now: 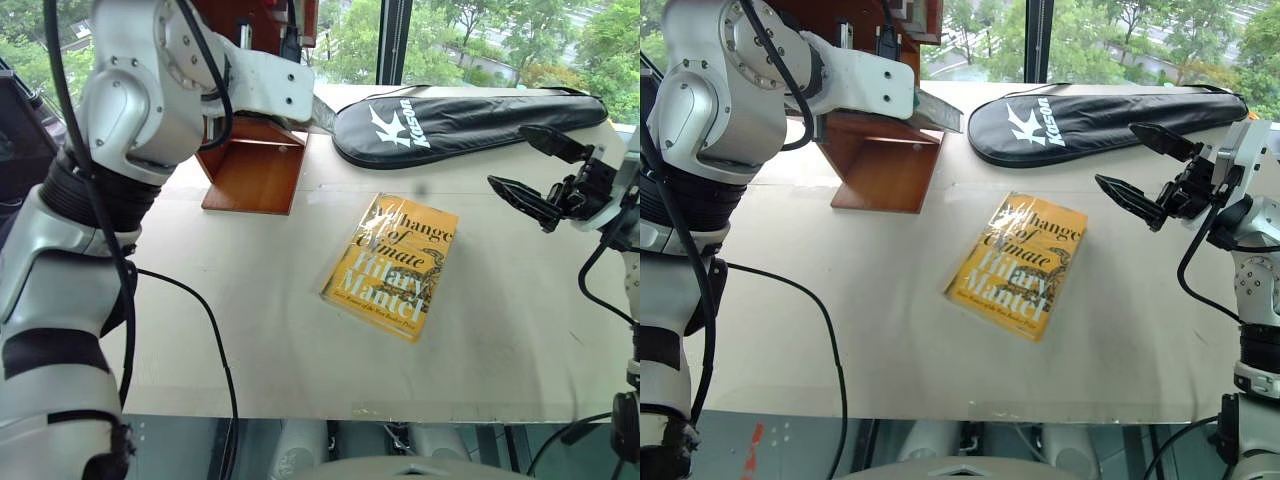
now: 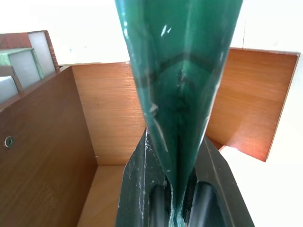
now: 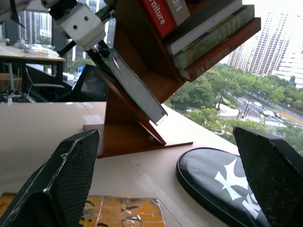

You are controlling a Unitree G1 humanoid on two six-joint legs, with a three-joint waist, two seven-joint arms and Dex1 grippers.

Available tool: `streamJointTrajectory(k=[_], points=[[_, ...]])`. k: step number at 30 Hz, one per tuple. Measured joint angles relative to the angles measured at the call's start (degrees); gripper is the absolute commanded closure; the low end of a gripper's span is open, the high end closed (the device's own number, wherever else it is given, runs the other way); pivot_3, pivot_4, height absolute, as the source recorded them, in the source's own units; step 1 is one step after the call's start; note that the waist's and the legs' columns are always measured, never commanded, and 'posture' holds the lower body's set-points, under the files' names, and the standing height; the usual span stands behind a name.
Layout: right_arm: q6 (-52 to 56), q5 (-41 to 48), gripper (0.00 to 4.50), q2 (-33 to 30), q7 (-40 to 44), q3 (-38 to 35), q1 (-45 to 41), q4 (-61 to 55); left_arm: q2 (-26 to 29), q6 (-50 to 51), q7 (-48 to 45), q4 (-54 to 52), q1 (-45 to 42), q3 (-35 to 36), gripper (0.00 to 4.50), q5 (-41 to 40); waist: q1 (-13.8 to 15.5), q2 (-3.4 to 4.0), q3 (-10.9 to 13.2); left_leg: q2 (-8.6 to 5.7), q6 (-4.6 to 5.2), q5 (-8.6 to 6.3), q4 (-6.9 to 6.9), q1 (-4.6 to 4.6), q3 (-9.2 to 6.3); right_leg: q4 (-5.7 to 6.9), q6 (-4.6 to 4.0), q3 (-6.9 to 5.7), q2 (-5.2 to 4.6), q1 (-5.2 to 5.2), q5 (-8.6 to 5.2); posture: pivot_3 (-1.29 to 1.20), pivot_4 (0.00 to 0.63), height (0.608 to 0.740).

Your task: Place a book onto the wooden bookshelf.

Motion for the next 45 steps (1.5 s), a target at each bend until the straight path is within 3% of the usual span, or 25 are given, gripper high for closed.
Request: streamJointTrajectory(k=[13,18,19,21,29,33,36,39,42,45], points=[[5.7,8.2,0.0,1.1,1.4,-0.1,-1.4,-5.0,-0.3,1.4,0.1,-1.1,2.4,2.7,4.44,1.1,-0.8,0.04,0.0,0.0,0.01,-0.01,-0.01,0.06,-0.01,0.05,-0.02,0.08,0.04,0.0,0.02,0.0,0.15,0.74],[6.3,8.7,0.0,1.9,1.6,0.2,-1.6,-5.0,-0.2,1.9,-0.2,-0.3,3.9,3.6,2.6,0.9,-0.9,0.02,0.0,0.0,0.01,-0.01,-0.01,-0.02,-0.02,0.01,-0.03,0.11,0.06,-0.05,0.02,0.0,0.15,0.74],[6.4,8.6,0.0,1.9,1.8,0.3,-1.6,-4.9,-0.2,2.5,-0.2,-0.5,4.3,4.2,1.84,0.4,-0.8,-0.05,0.0,0.01,0.01,-0.01,0.03,-0.21,-0.04,-0.03,-0.03,0.08,0.05,-0.19,0.03,0.0,0.15,0.74],[6.5,8.6,0.0,1.9,1.9,0.5,-1.6,-4.9,-0.2,3.6,-0.5,-1.2,4.4,4.8,1.71,-0.2,-0.7,-0.06,0.0,-0.01,0.01,-0.01,0.07,-0.34,-0.03,-0.05,-0.03,0.08,0.02,-0.26,0.03,0.0,0.15,0.74],[6.6,7.2,0.0,1.7,3.5,0.7,-1.9,-2.0,0.1,21.8,-7.7,-24.7,9.1,21.6,1.71,-18.0,-0.7,-0.16,0.1,-0.02,0.02,-0.02,0.02,-0.56,-0.04,-0.39,0.11,0.13,-0.19,-0.31,-0.08,0.0,0.15,0.74],[7.0,7.1,0.0,0.5,3.7,0.5,-1.9,-2.0,-0.1,44.2,-10.2,-39.5,13.8,33.1,1.71,-31.1,-0.8,-0.13,0.1,-0.03,0.02,-0.02,0.03,-0.46,-0.06,-0.35,0.12,0.18,-0.02,-0.25,-0.08,0.0,0.15,0.74],[7.4,6.4,0.0,-0.5,3.4,0.0,-0.4,-2.0,-7.9,54.1,-6.5,-50.4,24.2,41.0,1.71,-36.2,-0.5,-0.05,0.0,-0.05,0.02,-0.02,0.07,-0.17,-0.13,-0.23,0.13,0.19,-0.03,0.04,-0.09,0.0,0.15,0.74],[7.4,4.9,0.0,-1.3,3.0,0.0,1.8,-2.0,-15.4,60.5,0.1,-54.6,32.4,42.6,1.71,-38.4,-0.3,-0.46,0.2,-0.08,0.02,-0.02,0.14,-0.33,-0.48,-0.1,0.07,0.19,0.13,0.01,-0.04,0.0,0.15,0.74],[7.4,3.5,0.0,-3.0,2.4,-1.0,5.7,-2.0,-26.0,57.1,9.1,-57.2,42.8,46.9,1.71,-39.2,-0.2,-0.32,0.1,-0.13,0.02,-0.02,0.16,-0.1,-0.5,-0.1,0.05,0.29,-0.05,0.22,-0.02,0.0,0.15,0.74],[7.4,2.3,0.0,-4.7,1.9,-3.6,9.8,-0.8,-28.7,47.5,14.0,-54.6,53.0,48.0,1.71,-41.4,-0.1,-0.38,0.1,-0.09,0.02,-0.02,0.12,-0.12,-0.56,-0.11,0.02,0.24,-0.13,0.21,-0.01,0.0,0.15,0.74]])
